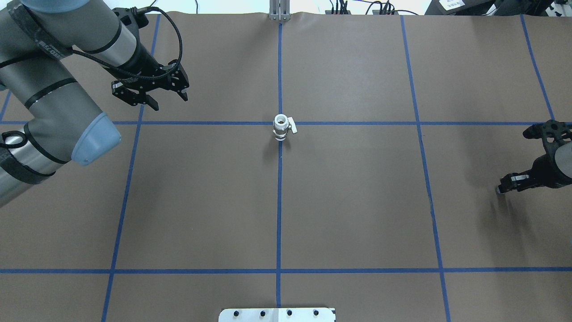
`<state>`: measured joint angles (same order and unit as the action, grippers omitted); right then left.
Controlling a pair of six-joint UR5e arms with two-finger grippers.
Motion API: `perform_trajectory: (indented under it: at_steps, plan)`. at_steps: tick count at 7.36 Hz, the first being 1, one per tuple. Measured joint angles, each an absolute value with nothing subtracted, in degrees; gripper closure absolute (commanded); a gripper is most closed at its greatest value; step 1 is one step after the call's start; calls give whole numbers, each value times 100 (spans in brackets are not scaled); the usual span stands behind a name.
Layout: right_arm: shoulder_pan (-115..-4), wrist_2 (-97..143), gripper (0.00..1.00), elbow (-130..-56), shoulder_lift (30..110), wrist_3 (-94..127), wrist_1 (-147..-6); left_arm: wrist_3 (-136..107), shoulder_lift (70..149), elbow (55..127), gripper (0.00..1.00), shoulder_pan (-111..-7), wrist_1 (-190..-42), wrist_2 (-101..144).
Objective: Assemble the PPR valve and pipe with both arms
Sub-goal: 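Grasp the chrome threaded fitting with the right gripper while the left arm withdraws, then carry the chrome fitting with the right gripper above the valve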
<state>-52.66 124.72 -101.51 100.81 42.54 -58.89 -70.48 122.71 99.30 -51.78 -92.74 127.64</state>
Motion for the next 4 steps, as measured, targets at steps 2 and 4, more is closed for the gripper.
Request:
perform_trajectory:
  at_steps: [2,4]
  plan:
    - [-5272,12477,90,-10173,10073,4258,-5889,-7049,12270,9916,27,-5167,-9273,12753]
    - [-5282,12492,90,-10271,9992,4282,-5906,-7017,12243,9923,27,-5213,-9274,12759]
